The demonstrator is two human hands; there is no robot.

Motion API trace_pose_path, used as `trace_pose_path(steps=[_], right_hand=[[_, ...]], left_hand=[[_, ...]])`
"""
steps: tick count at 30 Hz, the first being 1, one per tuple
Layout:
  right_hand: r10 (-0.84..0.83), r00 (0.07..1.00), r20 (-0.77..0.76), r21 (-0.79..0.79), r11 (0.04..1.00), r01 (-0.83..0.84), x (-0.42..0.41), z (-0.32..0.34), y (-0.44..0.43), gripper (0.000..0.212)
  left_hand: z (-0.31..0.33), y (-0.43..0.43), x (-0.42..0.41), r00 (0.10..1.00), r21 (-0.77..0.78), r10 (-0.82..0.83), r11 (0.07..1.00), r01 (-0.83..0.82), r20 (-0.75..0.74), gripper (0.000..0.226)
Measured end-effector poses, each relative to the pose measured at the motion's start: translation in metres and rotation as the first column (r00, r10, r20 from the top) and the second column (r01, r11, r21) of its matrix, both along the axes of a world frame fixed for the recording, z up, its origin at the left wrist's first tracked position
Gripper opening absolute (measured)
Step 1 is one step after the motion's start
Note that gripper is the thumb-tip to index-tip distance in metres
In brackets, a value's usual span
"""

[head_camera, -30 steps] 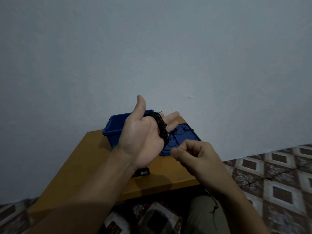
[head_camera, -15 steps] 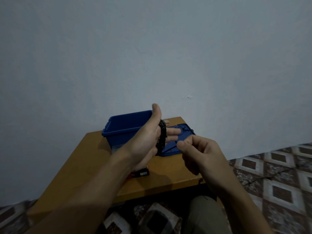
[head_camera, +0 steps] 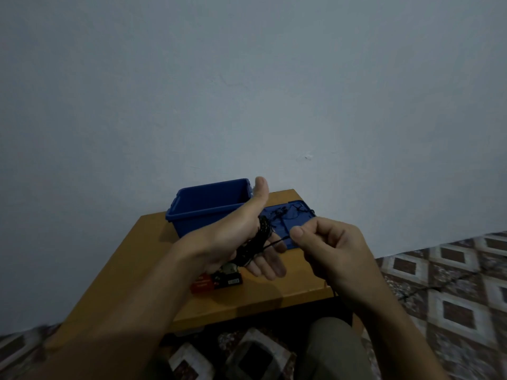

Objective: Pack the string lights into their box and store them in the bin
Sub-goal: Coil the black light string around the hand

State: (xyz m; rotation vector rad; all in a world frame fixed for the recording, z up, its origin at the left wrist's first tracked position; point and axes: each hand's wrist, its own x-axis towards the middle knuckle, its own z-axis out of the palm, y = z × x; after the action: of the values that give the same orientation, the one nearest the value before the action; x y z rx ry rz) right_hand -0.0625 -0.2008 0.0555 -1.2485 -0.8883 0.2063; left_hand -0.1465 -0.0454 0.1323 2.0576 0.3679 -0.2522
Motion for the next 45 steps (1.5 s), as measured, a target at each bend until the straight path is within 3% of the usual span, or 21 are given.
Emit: trace_pose_path(steps=[3,5,10,17,19,22,25,28,30,38,45], right_hand=[[0.080,0.997,-0.011,0.034,0.996,-0.079,0.000,0.001,-0.003,0.020],[0.075,0.997,0.012,0.043,0.996,-0.076,0.000,0.002,-0.003,0.020],[0.115,0.993,0.027,0.111,0.987,-0.117,-0.005,0.003,0.001,0.019],[-0.038,0.994,0.101,0.092,0.995,0.029,-0.004,0.001,0.007,0.020],[-0.046,0.994,0.102,0.095,0.995,0.036,-0.005,0.001,0.009,0.018],[-0.020,0.999,0.044,0.120,0.993,0.015,-0.004,-0.001,0.010,0.020],[0.034,0.999,0.036,0.117,0.992,-0.038,-0.002,-0.004,0.011,0.013],[0.031,0.996,0.087,0.085,0.996,-0.038,-0.005,-0.006,0.014,0.007],[-0.002,0.992,0.124,0.059,0.998,-0.005,-0.007,-0.007,0.016,0.013],[-0.069,0.985,0.156,0.024,0.998,0.067,-0.009,-0.009,0.020,0.019],[-0.031,0.989,0.143,-0.019,0.999,0.034,-0.005,-0.007,0.013,0.028]], left_hand=[[-0.001,-0.003,-0.002,0.999,0.032,0.023,0.999,-0.024,0.037,0.110],[-0.004,0.001,-0.001,0.999,0.026,-0.017,1.000,0.017,0.028,0.115],[-0.005,0.005,0.000,0.987,-0.005,-0.127,0.992,0.127,-0.100,0.121],[-0.003,0.006,-0.001,0.968,-0.096,-0.224,0.972,0.214,-0.110,0.108],[-0.004,0.009,0.000,0.959,-0.189,-0.268,0.950,0.247,-0.092,0.104],[-0.012,0.015,0.002,0.917,-0.425,-0.400,0.830,0.362,0.000,0.099],[-0.020,0.018,0.005,0.875,-0.638,-0.465,0.635,0.436,0.136,0.096],[-0.024,0.016,0.006,0.830,-0.744,-0.497,0.449,0.495,0.252,0.098],[-0.025,0.015,0.005,0.802,-0.748,-0.514,0.392,0.536,0.305,0.100],[-0.031,0.016,0.006,0.840,-0.751,-0.418,0.413,0.515,0.346,0.099],[-0.030,0.013,0.005,0.891,-0.724,-0.331,0.526,0.447,0.310,0.100]])
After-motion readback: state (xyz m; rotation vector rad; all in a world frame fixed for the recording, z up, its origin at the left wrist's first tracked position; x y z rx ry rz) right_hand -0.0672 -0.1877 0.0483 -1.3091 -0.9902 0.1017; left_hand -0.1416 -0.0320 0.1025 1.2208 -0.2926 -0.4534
